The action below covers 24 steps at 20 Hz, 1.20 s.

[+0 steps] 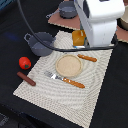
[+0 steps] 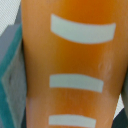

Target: Interact with the objects in diverse but meaningful ways.

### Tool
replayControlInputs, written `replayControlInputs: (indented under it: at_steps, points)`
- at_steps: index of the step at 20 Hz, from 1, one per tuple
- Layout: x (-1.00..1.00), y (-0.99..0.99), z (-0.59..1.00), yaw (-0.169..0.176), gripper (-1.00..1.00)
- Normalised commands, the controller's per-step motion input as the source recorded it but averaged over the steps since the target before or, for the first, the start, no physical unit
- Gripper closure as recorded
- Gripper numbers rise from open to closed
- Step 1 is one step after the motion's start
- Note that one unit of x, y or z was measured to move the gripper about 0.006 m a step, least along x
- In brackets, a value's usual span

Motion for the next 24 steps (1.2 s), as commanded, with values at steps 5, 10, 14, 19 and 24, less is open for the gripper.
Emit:
replayControlInputs:
  at_steps: [5,10,14,19,24]
  points:
    - [-0.54,0.00,-0.60,0.041,1.00]
    - [-0.40,0.04,-0.55,0.034,1.00]
    - [-0.21,0.07,-0.48,0.030,1.00]
    - [-0.24,0.01,-0.50,0.026,1.00]
    - [-0.34,0.00,-0.48,0.013,1.00]
